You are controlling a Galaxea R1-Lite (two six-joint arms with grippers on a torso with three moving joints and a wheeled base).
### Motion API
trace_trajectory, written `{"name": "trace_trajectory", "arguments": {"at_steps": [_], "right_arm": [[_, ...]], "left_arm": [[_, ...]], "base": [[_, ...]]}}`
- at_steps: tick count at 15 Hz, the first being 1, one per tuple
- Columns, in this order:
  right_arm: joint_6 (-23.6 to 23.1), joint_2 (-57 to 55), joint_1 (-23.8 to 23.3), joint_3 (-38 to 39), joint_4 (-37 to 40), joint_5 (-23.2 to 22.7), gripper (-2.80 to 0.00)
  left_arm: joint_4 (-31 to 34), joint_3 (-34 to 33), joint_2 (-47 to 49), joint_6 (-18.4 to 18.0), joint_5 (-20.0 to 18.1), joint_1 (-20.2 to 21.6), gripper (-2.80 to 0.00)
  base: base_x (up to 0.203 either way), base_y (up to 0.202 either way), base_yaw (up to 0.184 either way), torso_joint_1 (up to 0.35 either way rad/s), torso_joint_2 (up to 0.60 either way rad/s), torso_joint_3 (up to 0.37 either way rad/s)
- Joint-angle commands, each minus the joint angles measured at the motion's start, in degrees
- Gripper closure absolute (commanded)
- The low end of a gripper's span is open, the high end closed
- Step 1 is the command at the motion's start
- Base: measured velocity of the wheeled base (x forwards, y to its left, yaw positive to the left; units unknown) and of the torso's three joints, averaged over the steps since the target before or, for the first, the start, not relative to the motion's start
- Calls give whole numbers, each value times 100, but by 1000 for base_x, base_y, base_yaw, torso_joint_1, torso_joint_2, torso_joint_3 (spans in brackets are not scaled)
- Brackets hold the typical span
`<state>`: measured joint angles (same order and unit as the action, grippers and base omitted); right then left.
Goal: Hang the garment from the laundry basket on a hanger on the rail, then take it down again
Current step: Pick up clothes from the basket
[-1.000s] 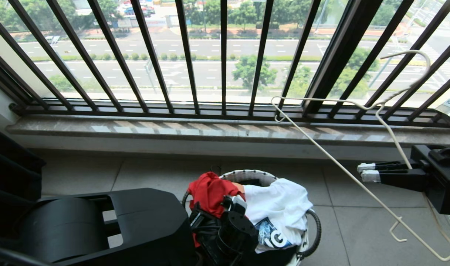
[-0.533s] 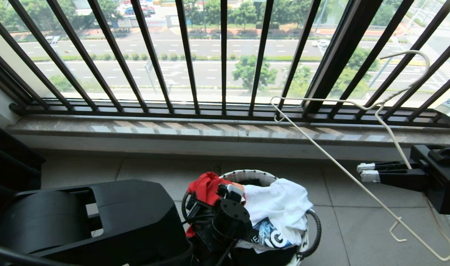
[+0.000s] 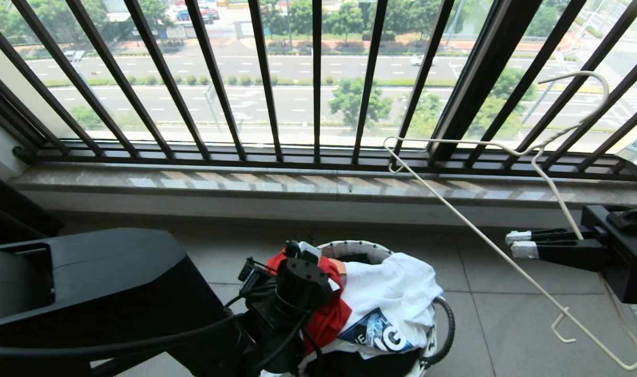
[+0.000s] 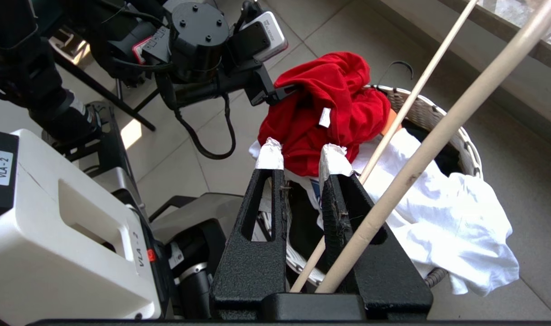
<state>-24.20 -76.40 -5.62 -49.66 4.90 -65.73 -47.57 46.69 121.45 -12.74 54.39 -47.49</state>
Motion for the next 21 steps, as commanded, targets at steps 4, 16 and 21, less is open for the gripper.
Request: {"name": "trace_trajectory", "arguments": {"at_steps": [4,16,21], "right_arm": [[-15,-7,-1,-8,2,-37,0],[-15,-42,-1,-43,2,-37,0],[-15,-51,-1,-43,2,-37,0]], "left_arm": [[-24,-221,-454,-500,-67,488,-280],[63,-257,-324,-106,-1255,372,-280],[46,-169,-13,-89,-1229,406,-280]], "base": [[0,0,0,0,0,0],[0,0,0,0,0,0],[0,0,0,0,0,0]]}}
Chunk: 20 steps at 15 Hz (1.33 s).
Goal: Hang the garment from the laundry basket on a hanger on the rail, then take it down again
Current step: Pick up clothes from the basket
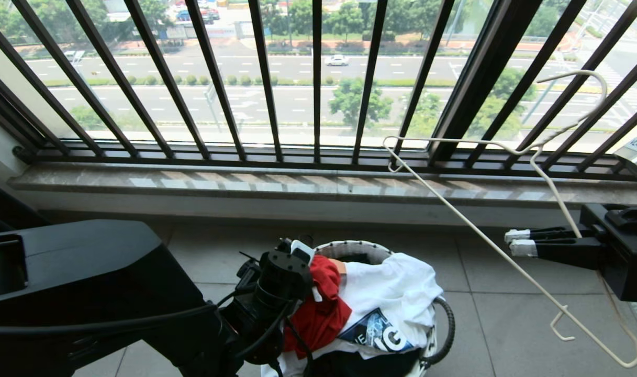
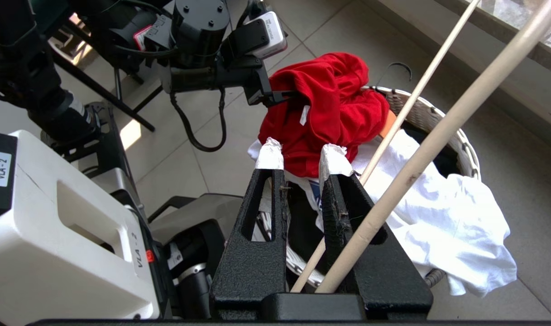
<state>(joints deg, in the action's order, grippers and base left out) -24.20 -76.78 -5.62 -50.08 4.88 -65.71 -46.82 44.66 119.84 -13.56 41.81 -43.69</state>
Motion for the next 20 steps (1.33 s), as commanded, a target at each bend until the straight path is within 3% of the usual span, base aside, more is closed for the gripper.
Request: {"name": "trace_trajectory", "arguments": {"at_steps": [1,14,15,20], "right_arm": [[-15,-12,-1,-3,-2,-38,0],[-15,-12,-1,-2,5,-38,0],[-15,-12,-1,-2,5,-38,0],[-15,-12,-1,-11,-4,-38,0]], "left_arm": [[-37,34,187,-14,37,69,-280],[-29,140,285,-76,55,308,-280],[-20,139,296,-76,55,308,0],[-29,148,250,-67,54,304,0]], "base": [[0,0,0,0,0,0],[0,0,0,0,0,0],[0,0,0,0,0,0],[0,0,0,0,0,0]]}}
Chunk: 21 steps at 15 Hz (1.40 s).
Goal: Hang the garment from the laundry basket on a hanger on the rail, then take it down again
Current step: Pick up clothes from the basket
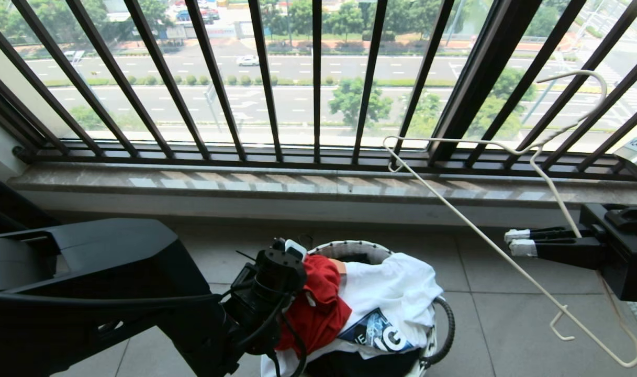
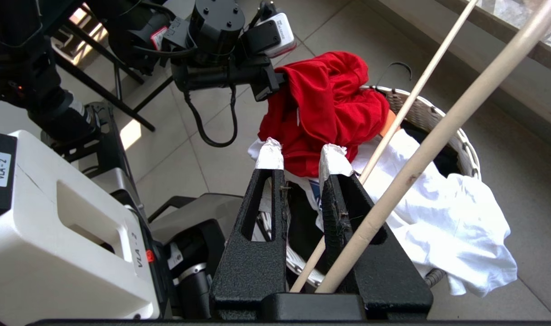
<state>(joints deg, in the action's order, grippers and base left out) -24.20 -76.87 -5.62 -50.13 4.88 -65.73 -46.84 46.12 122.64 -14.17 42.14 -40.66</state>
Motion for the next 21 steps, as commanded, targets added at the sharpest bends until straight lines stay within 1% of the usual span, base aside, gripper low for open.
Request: {"name": "trace_trajectory", "arguments": {"at_steps": [1,5,7,9,11,13,15,18,20,21], "right_arm": [[-15,-3,-1,-6,5,-36,0],[-15,-3,-4,-41,5,-36,0],[-15,-19,-3,-41,5,-36,0],[3,-73,-1,-102,23,-36,0],[3,-56,-1,-102,31,-36,0],[3,-21,-1,-113,31,-36,0],[12,6,-9,-146,34,-36,0],[9,6,-9,-146,40,-36,0],[3,-36,-11,-146,34,-36,0],[3,-38,-18,-146,31,-36,0]], "left_arm": [[-27,11,-63,-4,14,3,0],[60,25,-388,37,-48,-4,0],[387,36,-698,162,-348,-4,0],[1177,165,-1128,579,-668,-20,0],[2053,393,-1587,1064,-1109,-28,0],[2767,645,-2045,1368,-1456,-30,0],[3241,1076,-2236,1470,-1756,-27,0],[3790,1761,-2235,1471,-1890,-28,0],[3869,1843,-2143,1460,-1910,-26,0],[3857,1922,-2102,1456,-2030,-22,0]], "base": [[0,0,0,0,0,0],[0,0,0,0,0,0],[0,0,0,0,0,0],[0,0,0,0,0,0],[0,0,0,0,0,0],[0,0,0,0,0,0],[0,0,0,0,0,0],[0,0,0,0,0,0],[0,0,0,0,0,0],[0,0,0,0,0,0]]}}
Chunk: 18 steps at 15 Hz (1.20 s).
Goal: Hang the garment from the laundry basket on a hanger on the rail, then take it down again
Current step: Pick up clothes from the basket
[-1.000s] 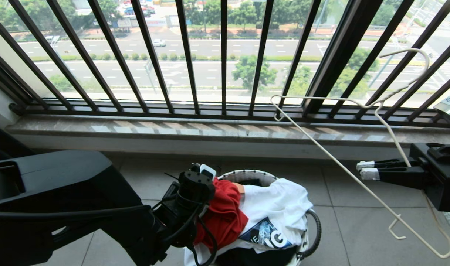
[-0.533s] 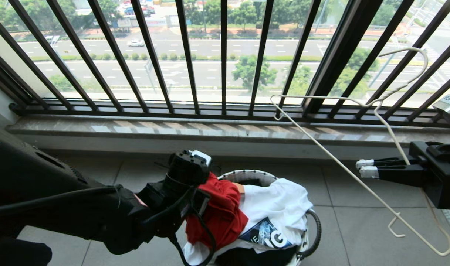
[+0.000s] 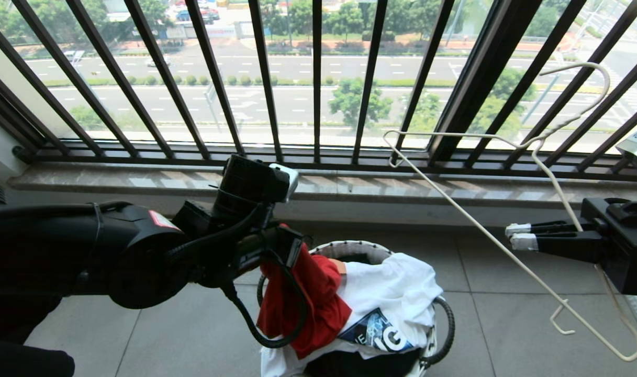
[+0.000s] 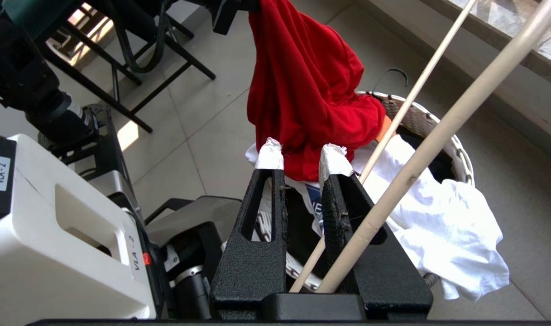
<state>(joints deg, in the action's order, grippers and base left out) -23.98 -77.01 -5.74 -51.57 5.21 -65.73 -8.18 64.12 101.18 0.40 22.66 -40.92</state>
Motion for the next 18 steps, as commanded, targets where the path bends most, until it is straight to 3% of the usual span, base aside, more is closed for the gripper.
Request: {"name": "trace_trajectory", "arguments": {"at_steps": [1,3,8,18], "right_arm": [[-19,-29,-7,-3,-2,-36,0],[-19,-69,-15,-11,-2,-36,0],[-19,-60,-103,-3,7,-36,0],[-19,-78,-115,-3,-2,-36,0]], "left_arm": [[-9,157,21,7,-300,5,0],[-16,66,34,6,-541,5,0],[-26,92,16,30,-552,5,0],[-52,127,123,30,-517,24,0]], "base": [[0,0,0,0,0,0],[0,0,0,0,0,0],[0,0,0,-1,1,47],[0,0,0,2,2,196]]}}
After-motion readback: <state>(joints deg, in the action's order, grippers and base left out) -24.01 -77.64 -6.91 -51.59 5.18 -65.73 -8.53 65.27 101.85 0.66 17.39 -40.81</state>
